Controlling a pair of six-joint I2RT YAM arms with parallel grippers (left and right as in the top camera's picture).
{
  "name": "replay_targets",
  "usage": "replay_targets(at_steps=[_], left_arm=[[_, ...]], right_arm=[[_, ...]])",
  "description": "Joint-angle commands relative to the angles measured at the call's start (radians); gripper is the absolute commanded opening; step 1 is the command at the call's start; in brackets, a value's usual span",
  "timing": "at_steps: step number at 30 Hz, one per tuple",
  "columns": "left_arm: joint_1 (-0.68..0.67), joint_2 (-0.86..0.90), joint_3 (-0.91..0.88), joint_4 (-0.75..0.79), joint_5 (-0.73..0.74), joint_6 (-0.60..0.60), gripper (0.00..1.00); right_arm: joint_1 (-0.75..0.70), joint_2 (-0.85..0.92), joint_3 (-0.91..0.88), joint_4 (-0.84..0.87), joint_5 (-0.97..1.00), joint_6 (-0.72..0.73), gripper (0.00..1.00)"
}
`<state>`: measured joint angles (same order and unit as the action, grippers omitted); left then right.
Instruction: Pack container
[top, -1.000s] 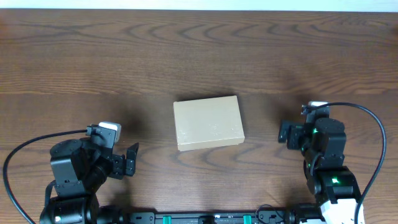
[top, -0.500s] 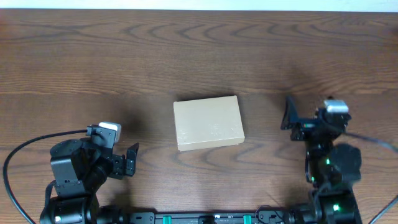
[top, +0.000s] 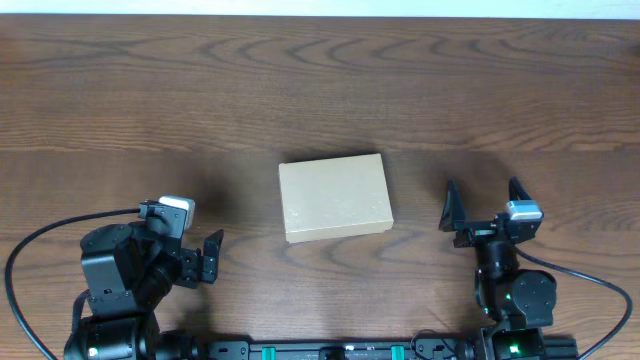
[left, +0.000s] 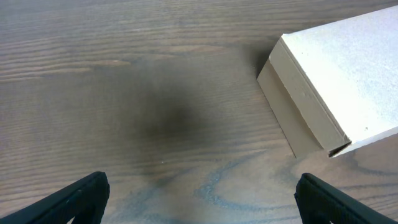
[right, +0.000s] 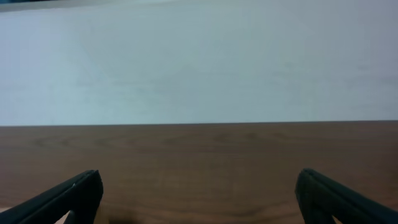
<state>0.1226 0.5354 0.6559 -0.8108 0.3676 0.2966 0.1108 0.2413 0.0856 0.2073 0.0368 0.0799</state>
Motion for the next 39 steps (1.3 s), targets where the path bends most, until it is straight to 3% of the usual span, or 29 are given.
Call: replay_targets(at_steps=[1, 11, 22, 39], left_arm=[[0.002, -0.006, -0.004, -0.002, 0.011, 0.014, 0.95], [0.002, -0.006, -0.004, -0.002, 0.011, 0.014, 0.95], [0.002, -0.006, -0.004, -0.002, 0.011, 0.014, 0.95], [0.002, -0.006, -0.004, -0.002, 0.011, 0.014, 0.95]], right_arm=[[0.006, -0.036, -0.033, 0.006, -0.012, 0.020, 0.99], [-0.005, -0.187, -0.081, -0.068, -0.012, 0.020, 0.99], [-0.014, -0.237, -0.080, -0.286, -0.016, 0.020, 0.99], [-0.025, -0.236, -0.080, -0.282, -0.019, -0.010, 0.99]])
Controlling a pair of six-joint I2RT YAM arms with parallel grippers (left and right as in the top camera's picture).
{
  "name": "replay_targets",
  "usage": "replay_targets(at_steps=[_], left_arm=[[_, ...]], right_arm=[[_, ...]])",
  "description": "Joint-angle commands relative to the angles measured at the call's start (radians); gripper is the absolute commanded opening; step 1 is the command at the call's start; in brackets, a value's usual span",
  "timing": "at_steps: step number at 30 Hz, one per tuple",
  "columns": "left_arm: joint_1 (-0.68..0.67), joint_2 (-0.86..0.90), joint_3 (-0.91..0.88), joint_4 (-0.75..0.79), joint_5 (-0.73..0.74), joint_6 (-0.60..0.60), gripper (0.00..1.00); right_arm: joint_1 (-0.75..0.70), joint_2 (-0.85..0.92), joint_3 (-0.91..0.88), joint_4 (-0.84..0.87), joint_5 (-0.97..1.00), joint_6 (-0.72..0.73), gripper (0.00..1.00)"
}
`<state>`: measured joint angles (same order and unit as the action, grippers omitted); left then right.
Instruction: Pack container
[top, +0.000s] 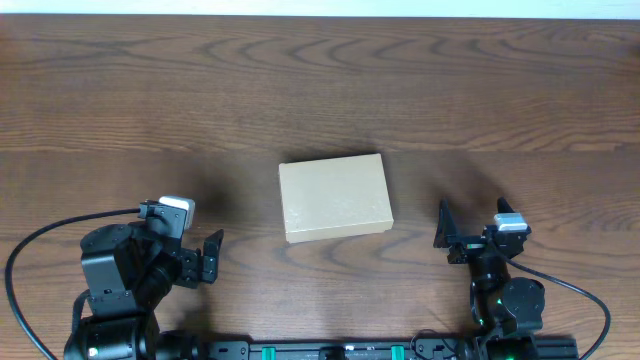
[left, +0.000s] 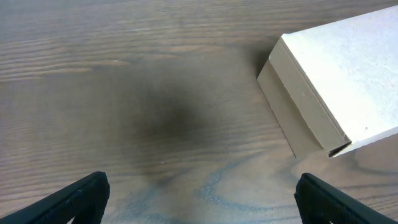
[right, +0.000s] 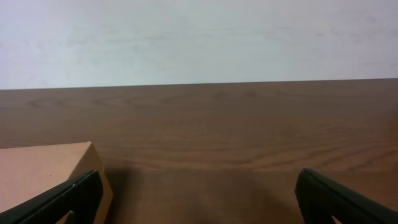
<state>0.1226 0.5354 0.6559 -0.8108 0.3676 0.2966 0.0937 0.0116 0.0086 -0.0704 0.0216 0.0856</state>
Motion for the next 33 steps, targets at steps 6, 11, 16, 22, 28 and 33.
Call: replay_targets(at_steps=[6, 11, 16, 22, 28, 33], left_arm=[[0.002, -0.006, -0.004, -0.002, 0.011, 0.014, 0.95], [0.002, -0.006, -0.004, -0.002, 0.010, 0.014, 0.95], [0.002, -0.006, -0.004, -0.002, 0.011, 0.014, 0.96], [0.002, -0.018, -0.004, 0.002, 0.002, 0.019, 0.95], [-0.014, -0.119, -0.073, 0.212, 0.008, 0.017, 0.96], [-0.050, -0.259, -0.209, 0.497, -0.047, 0.018, 0.95]], right_arm=[[-0.008, -0.006, -0.003, -0.004, -0.003, -0.016, 0.99], [-0.008, -0.006, -0.003, -0.004, -0.003, -0.016, 0.99], [-0.008, -0.006, -0.003, -0.004, -0.003, -0.016, 0.99], [-0.008, -0.006, -0.003, -0.004, -0.003, -0.016, 0.99], [-0.008, -0.006, -0.003, -0.004, -0.003, -0.016, 0.99], [-0.008, -0.006, -0.003, -0.004, -0.003, -0.016, 0.99]])
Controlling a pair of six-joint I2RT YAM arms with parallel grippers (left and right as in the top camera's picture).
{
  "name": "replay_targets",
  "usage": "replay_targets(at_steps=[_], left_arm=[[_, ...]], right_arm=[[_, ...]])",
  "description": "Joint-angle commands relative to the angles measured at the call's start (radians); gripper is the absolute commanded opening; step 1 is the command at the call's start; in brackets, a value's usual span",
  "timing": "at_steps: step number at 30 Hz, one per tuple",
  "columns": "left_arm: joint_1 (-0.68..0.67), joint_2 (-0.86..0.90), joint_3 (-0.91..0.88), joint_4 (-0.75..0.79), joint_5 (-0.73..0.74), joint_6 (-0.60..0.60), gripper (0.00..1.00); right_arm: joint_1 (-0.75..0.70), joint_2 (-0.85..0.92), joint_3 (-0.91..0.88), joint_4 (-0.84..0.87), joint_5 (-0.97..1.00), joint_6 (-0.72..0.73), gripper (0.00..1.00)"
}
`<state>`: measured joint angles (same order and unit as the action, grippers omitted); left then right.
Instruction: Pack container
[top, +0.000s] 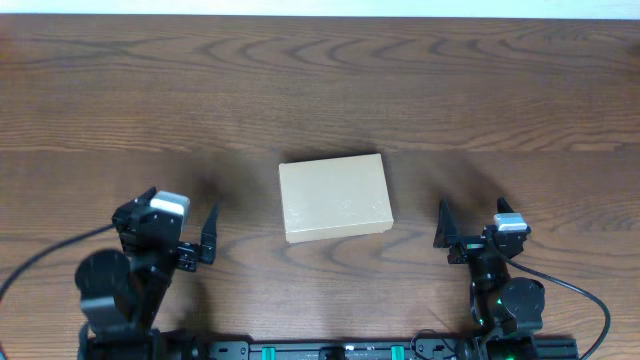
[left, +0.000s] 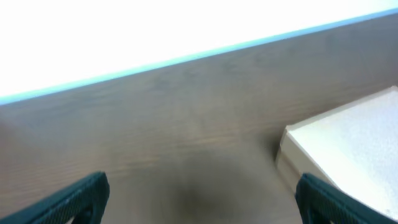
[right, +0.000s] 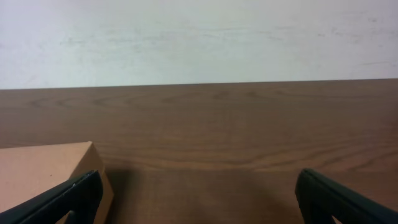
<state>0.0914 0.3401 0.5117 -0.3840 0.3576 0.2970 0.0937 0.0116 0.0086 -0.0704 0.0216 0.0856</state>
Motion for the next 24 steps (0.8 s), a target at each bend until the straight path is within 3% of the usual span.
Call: replay_targets(at_steps=[1, 15, 24], left_arm=[[-0.025, -0.086, -0.092, 0.112, -0.052, 0.017, 0.95], [-0.058, -0.258, -0.418, 0.555, -0.187, 0.018, 0.95], [-0.058, -0.329, -0.509, 0.543, -0.210, 0.018, 0.95]], right_arm=[[-0.008, -0.006, -0.003, -0.004, -0.003, -0.016, 0.99], [-0.008, -0.006, -0.003, -0.004, -0.003, -0.016, 0.99], [-0.008, -0.006, -0.003, -0.004, -0.003, -0.016, 0.99]])
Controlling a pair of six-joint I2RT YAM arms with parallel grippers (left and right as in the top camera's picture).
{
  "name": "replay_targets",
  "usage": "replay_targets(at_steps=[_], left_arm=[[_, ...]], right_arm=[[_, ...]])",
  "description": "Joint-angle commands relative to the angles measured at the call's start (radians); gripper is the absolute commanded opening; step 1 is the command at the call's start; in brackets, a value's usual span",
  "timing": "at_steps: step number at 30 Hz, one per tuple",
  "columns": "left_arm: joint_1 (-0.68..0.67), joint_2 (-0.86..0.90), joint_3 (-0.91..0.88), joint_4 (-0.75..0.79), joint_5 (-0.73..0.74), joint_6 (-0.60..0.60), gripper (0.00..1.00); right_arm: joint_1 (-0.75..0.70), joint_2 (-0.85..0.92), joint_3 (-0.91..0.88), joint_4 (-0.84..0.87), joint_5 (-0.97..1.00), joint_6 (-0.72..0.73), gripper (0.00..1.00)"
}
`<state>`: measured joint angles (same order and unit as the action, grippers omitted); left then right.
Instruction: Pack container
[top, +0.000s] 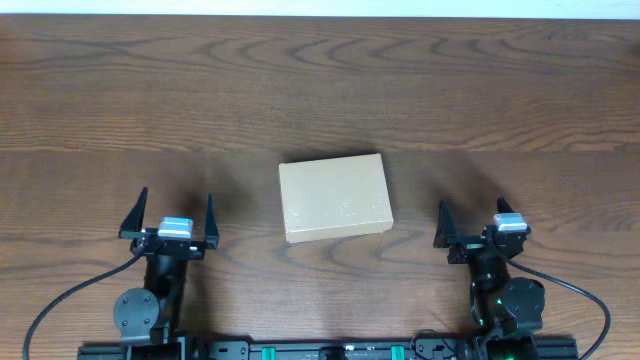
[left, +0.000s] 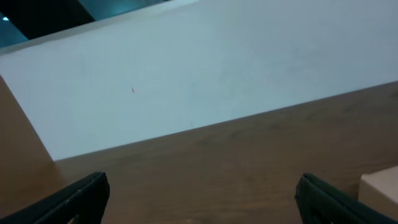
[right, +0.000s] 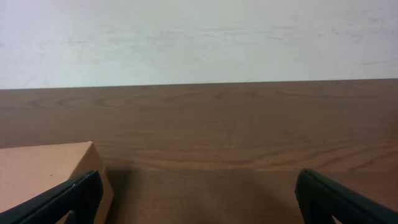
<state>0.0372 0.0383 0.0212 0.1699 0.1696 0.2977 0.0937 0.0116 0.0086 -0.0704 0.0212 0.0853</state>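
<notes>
A closed tan cardboard box (top: 335, 197) lies on the middle of the wooden table (top: 320, 90). My left gripper (top: 168, 214) stands open near the front edge, left of the box, facing the far side, nothing between its fingers (left: 74, 198). A corner of the box (left: 382, 190) shows at the right edge of the left wrist view. My right gripper (top: 475, 218) stands open to the right of the box, also empty. The box's corner (right: 46, 174) appears at the left of the right wrist view.
A white wall (right: 199, 37) rises behind the table's far edge. Black cables (top: 60, 300) run from both arm bases along the front edge. No other objects show on the table.
My left arm has swung from a tilted pose near the front left to a straight pose facing the far wall. Its wrist view now shows mostly wall. The right arm and box are unmoved.
At first my left gripper pointed down at the table beside the box and my right gripper stood higher, seeing only wall. Then the right arm sat lower and closer to the front. Then the left arm had lifted, and now both face the far wall, open.
</notes>
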Motion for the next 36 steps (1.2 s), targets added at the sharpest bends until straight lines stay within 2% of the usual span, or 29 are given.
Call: replay_targets(at_steps=[1, 7, 12, 36], left_arm=[[-0.003, -0.035, -0.017, -0.028, -0.025, 0.017, 0.95], [-0.003, -0.035, -0.017, -0.113, -0.023, 0.015, 0.95], [-0.003, -0.035, -0.017, -0.235, -0.013, -0.068, 0.95], [-0.003, -0.035, -0.017, -0.233, -0.013, -0.089, 0.95]], right_arm=[[-0.008, -0.006, -0.003, -0.004, -0.003, -0.015, 0.99], [-0.008, -0.006, -0.003, -0.004, -0.003, -0.015, 0.99], [-0.008, -0.006, -0.003, -0.004, -0.003, -0.015, 0.99], [-0.008, -0.006, -0.003, -0.004, -0.003, -0.015, 0.99]])
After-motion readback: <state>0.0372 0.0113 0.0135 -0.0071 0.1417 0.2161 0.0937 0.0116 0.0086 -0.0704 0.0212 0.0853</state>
